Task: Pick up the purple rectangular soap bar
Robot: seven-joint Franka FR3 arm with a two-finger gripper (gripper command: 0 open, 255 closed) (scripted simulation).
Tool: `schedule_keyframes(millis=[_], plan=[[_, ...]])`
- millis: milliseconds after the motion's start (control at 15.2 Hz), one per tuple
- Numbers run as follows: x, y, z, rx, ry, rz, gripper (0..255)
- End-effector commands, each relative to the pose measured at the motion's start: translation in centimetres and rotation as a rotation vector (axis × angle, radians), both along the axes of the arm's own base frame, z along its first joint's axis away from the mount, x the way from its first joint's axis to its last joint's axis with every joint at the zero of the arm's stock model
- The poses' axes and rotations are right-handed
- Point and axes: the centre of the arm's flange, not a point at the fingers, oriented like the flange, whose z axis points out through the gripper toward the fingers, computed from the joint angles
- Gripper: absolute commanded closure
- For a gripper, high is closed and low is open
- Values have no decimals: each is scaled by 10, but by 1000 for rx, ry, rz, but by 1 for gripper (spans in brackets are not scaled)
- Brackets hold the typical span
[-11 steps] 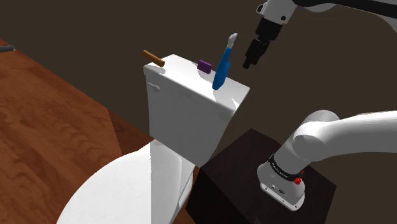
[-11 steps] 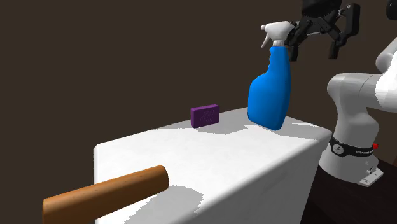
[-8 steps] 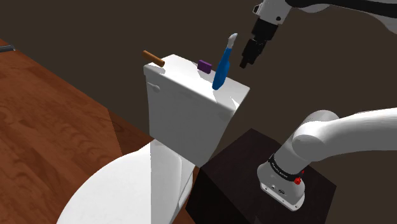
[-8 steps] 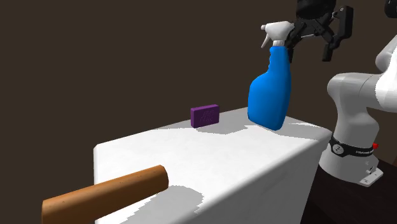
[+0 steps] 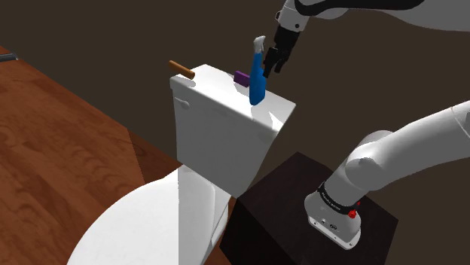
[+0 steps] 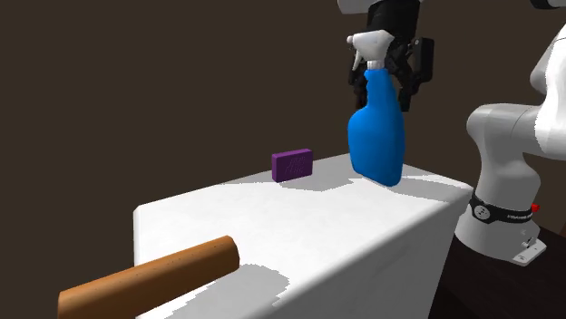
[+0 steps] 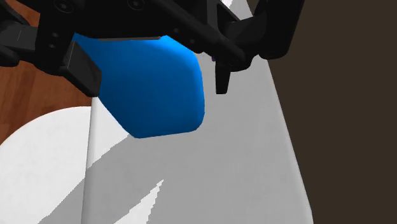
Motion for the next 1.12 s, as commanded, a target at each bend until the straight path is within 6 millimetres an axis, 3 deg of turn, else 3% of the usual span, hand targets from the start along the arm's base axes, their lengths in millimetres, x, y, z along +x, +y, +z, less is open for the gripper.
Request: schedule_keyframes(millis=[0,528,1056], plan=[[24,-4,-13,-7,1,-1,0],[120,-21,-52,-36,6,-7,0],[124,-22,-94,-38,6,-7,0]])
